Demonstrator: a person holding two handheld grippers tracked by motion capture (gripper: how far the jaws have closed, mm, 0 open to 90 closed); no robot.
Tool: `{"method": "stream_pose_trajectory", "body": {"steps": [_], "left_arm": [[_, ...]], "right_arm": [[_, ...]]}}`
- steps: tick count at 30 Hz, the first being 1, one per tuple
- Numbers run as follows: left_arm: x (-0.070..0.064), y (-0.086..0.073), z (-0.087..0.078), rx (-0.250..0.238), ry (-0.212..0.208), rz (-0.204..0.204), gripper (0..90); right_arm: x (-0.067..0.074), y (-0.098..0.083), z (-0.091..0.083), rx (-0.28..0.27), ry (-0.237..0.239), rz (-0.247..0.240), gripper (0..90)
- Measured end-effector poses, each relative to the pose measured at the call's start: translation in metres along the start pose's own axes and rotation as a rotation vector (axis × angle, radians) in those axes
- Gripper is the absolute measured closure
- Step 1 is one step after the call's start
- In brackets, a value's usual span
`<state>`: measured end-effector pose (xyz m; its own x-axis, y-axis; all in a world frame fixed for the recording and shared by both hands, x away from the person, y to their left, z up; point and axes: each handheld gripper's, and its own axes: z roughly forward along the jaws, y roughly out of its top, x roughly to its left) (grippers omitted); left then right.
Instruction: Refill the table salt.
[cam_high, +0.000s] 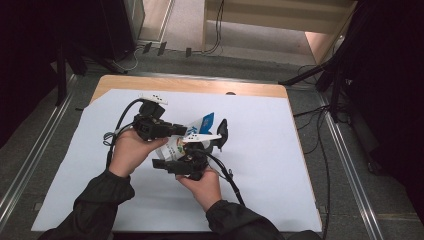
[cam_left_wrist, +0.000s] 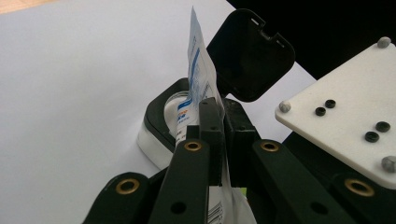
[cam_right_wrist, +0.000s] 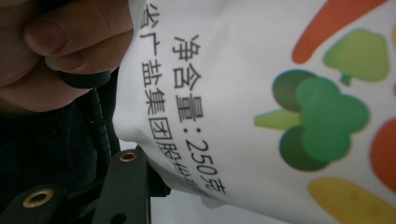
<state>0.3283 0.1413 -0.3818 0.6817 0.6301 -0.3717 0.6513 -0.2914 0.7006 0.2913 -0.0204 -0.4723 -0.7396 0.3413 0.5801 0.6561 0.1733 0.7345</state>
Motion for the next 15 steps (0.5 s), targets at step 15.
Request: {"method": "stream_pose_trajectory", "body": {"steps": [15], "left_arm": [[-0.0015,0.0012,-0.0014,-0.002,0.001,0.003,89.3]], "right_arm": [[0.0019,0.0010,-0.0011,-0.008,0.008,0.010,53.6]]}}
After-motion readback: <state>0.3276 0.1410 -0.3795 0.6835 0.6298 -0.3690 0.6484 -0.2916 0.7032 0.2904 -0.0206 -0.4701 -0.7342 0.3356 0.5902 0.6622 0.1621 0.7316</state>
